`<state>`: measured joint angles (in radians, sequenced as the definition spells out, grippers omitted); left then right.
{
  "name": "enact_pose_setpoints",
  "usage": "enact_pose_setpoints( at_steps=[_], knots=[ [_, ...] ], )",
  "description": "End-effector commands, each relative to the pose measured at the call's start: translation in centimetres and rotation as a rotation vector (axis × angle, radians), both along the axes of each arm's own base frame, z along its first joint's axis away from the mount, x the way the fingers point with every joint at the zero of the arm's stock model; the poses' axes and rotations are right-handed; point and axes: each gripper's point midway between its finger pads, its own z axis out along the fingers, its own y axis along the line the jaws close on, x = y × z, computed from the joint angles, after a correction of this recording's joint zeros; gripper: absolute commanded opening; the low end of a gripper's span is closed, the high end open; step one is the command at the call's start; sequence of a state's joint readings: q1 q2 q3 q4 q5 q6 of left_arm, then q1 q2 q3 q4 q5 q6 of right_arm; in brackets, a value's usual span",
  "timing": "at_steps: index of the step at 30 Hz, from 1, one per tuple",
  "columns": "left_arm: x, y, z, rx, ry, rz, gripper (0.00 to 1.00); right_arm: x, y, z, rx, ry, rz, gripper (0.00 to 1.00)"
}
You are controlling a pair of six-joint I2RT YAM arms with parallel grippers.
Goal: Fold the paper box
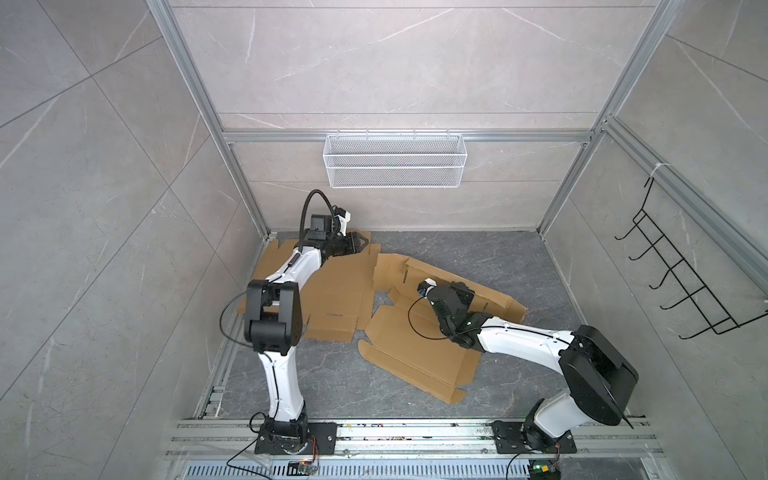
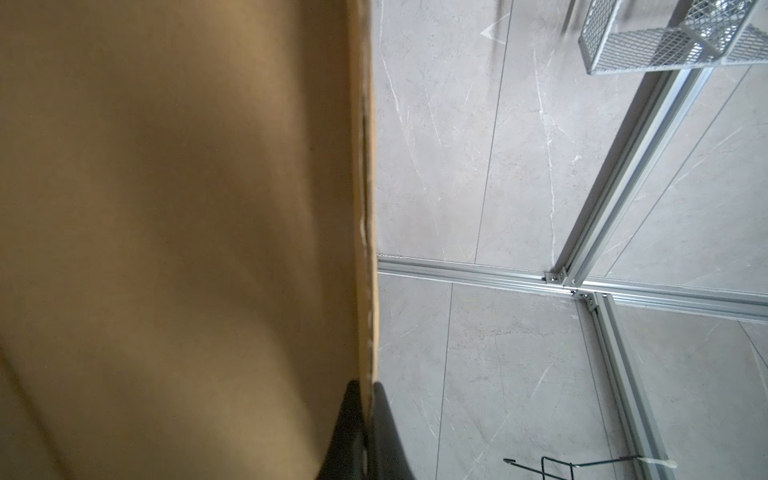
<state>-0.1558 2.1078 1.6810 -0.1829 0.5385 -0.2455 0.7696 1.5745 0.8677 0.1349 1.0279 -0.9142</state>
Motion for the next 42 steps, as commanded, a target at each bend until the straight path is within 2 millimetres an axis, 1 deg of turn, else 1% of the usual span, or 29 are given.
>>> enact_pose_setpoints(
  at_steps=[1,3,5,9,13,18,21,23,26,28,31,34,39,42],
  knots=[
    [-0.4,-2.4,-3.1,0.044,0.052,-0.135,0.54,-0.2,0.7,0.0,0.020,-0.002,0.030,0.00],
    [-1.2,-4.0,-4.7,0.092,0.065,-0.215,0.56,-0.2,0.6,0.0,0.019,-0.001,0.028,0.00],
    [-2.2,-5.0,-5.4,0.096,0.073,-0.280,0.57,-0.3,0.6,0.0,0.020,-0.001,0.031,0.00],
    [-4.6,-5.7,-6.1,0.081,0.083,-0.385,0.59,-0.4,0.6,-0.1,0.022,0.001,0.034,0.00],
    [-7.2,-6.6,-5.7,0.054,0.103,-0.491,0.60,-0.4,0.6,-0.2,0.022,0.004,0.035,0.00],
    [-10.5,-8.7,-5.0,0.051,0.120,-0.608,0.61,-0.4,0.6,-0.4,0.018,0.009,0.034,0.00],
    [-11.6,-9.6,-4.2,0.018,0.123,-0.633,0.62,-0.4,0.5,-0.3,0.016,0.010,0.032,0.00],
    [-12.4,-10.3,-4.0,0.030,0.113,-0.660,0.64,-0.5,0.5,-0.1,0.017,0.007,0.032,0.00],
    [-13.1,-10.3,-4.4,0.069,0.117,-0.654,0.65,-0.5,0.3,0.2,0.016,0.002,0.028,0.00],
    [-13.2,-9.9,-4.8,0.092,0.118,-0.631,0.65,-0.6,0.2,0.3,0.016,-0.001,0.026,0.00],
    [-13.2,-9.8,-5.0,0.093,0.098,-0.609,0.65,-0.8,0.2,0.3,0.016,0.000,0.025,0.00],
    [-13.5,-10.1,-4.5,0.072,0.080,-0.608,0.67,-0.9,0.4,0.1,0.009,0.004,0.029,0.00],
    [-14.6,-10.4,-3.2,0.029,-0.030,-0.616,0.72,-0.9,0.5,0.2,0.011,0.004,0.034,0.00],
    [-15.4,-10.5,-3.1,0.004,-0.050,-0.632,0.76,-0.9,0.6,0.2,0.010,0.005,0.038,0.00]
  ],
)
